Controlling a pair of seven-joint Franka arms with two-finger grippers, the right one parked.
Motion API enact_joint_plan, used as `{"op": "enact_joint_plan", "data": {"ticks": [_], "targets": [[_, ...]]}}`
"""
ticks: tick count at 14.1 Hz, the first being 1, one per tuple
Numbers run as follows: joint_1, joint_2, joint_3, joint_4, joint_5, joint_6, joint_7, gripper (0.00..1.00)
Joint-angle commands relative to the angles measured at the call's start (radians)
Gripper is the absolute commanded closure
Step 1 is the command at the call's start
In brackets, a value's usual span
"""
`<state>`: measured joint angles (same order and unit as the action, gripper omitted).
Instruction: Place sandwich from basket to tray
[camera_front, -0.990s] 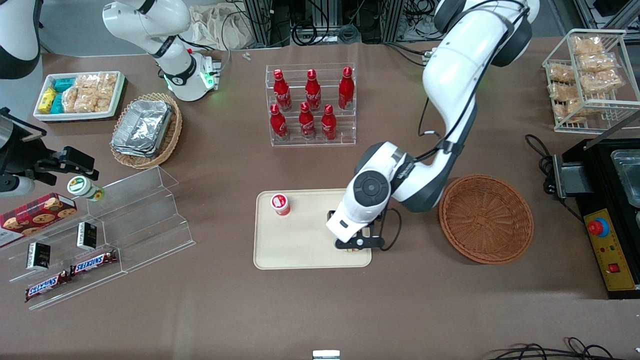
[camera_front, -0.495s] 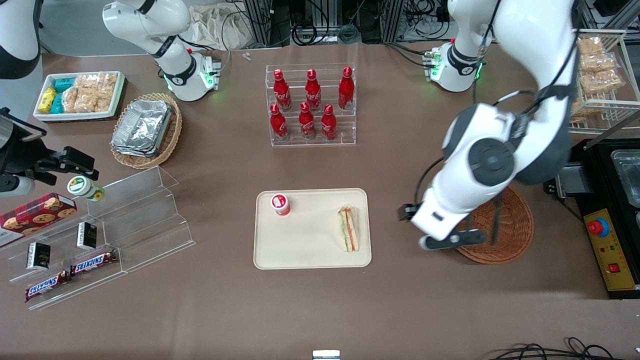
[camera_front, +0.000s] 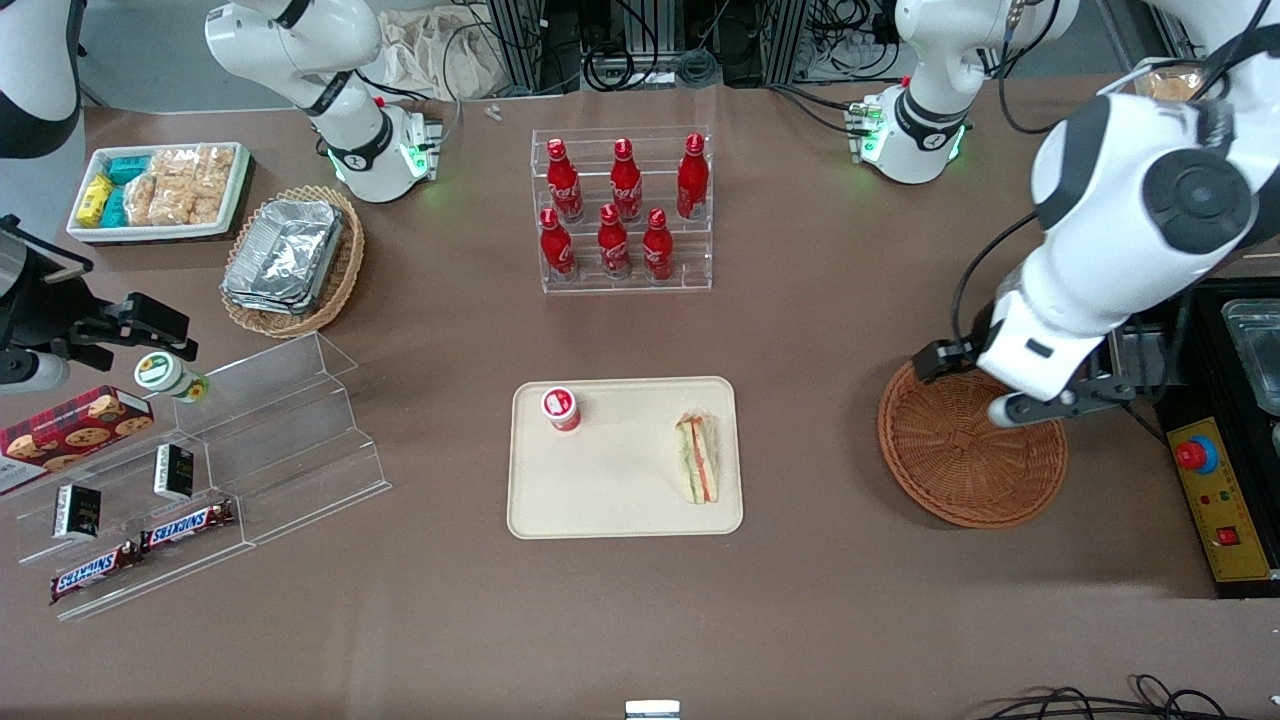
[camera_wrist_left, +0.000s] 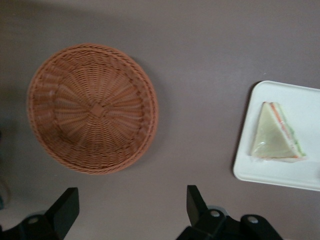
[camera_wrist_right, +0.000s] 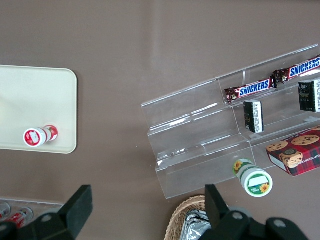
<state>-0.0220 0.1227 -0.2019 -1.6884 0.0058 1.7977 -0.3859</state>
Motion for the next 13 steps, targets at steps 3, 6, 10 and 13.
{"op": "enact_joint_plan", "data": {"ticks": [3,6,10,13], "targets": [[0.091,-0.09,-0.004,-0.1,0.0,0.0,0.206,0.05],[0.12,-0.087,-0.004,-0.085,0.016,-0.03,0.295,0.01],[0.16,0.001,-0.005,0.085,-0.004,-0.13,0.302,0.0],[0.159,0.086,-0.005,0.24,-0.001,-0.257,0.297,0.0]]}}
